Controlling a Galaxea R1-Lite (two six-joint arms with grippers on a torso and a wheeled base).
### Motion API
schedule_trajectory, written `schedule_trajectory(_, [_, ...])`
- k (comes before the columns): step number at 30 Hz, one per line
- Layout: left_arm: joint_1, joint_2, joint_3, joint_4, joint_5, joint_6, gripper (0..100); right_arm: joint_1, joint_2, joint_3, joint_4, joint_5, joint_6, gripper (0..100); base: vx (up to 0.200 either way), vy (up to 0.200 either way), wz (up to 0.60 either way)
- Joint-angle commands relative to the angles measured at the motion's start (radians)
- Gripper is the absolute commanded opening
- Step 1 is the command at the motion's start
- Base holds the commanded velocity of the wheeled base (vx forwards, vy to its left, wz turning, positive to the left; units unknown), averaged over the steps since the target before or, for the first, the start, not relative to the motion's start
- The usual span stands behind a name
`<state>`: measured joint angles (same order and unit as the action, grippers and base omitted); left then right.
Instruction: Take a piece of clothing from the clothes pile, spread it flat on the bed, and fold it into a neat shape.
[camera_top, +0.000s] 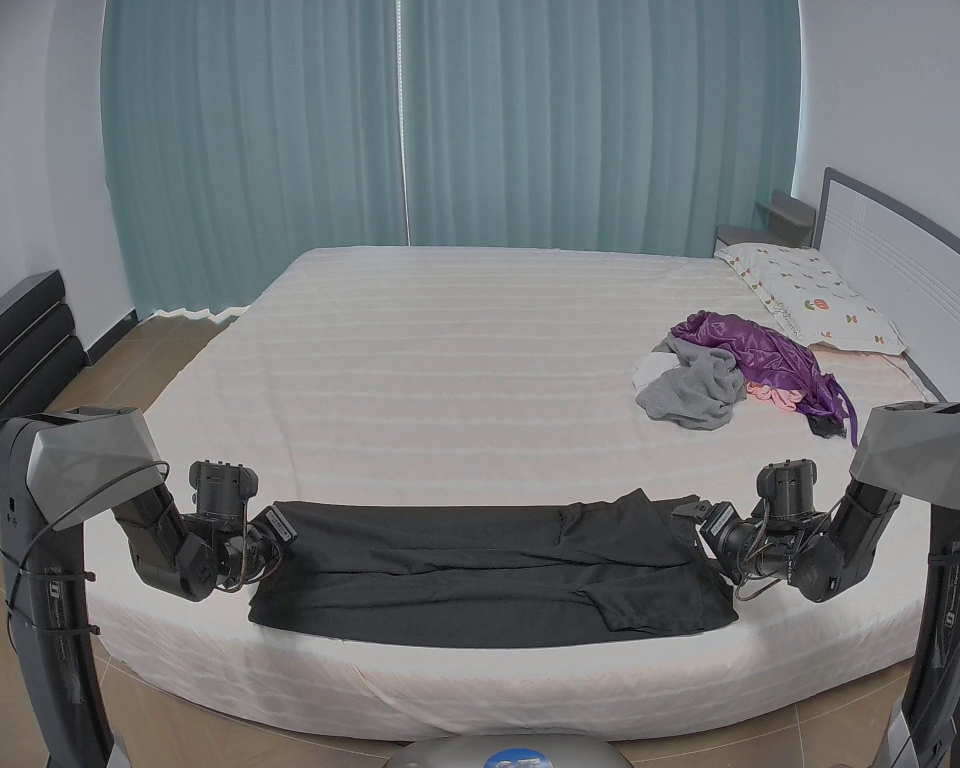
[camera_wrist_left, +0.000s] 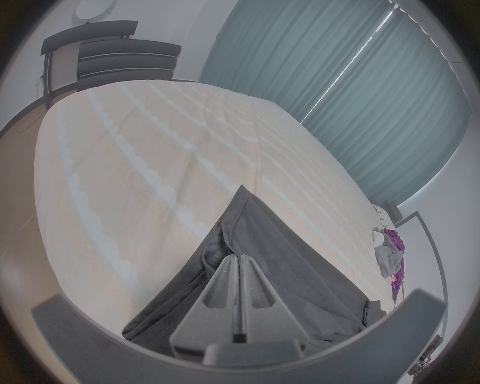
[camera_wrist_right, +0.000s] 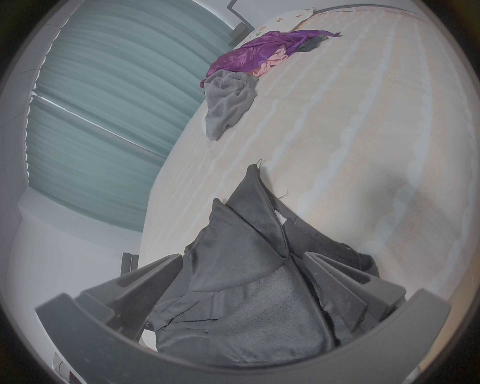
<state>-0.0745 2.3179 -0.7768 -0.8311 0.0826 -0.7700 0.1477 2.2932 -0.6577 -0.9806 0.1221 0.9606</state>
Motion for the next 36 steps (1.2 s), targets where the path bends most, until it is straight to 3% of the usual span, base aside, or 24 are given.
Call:
schedule_trajectory(1, [0.001, -0.028, -0.001, 0.000, 0.003, -0.003, 0, 0.007, 0.037, -0.068, 0.062, 0.001, -0.002, 100, 0.000, 0.000, 0.00])
schedule_trajectory(17, [0.001, -0.026, -0.006, -0.003, 0.005, -0.002, 0, 0.047, 0.088, -0.180, 0.183, -0.047, -0.097, 100, 0.000, 0.000, 0.00])
schedule_trajectory(18, [0.001, -0.026, -0.006, -0.003, 0.005, -0.002, 0, 0.049, 0.088, -0.181, 0.192, -0.053, -0.103, 0, 0.000, 0.000, 0.00])
schedule_trajectory(36, [0.004, -0.029, -0.030, -0.002, 0.005, -0.002, 0, 0.023, 0.035, -0.194, 0.198, -0.058, -0.091, 0, 0.000, 0.000, 0.00])
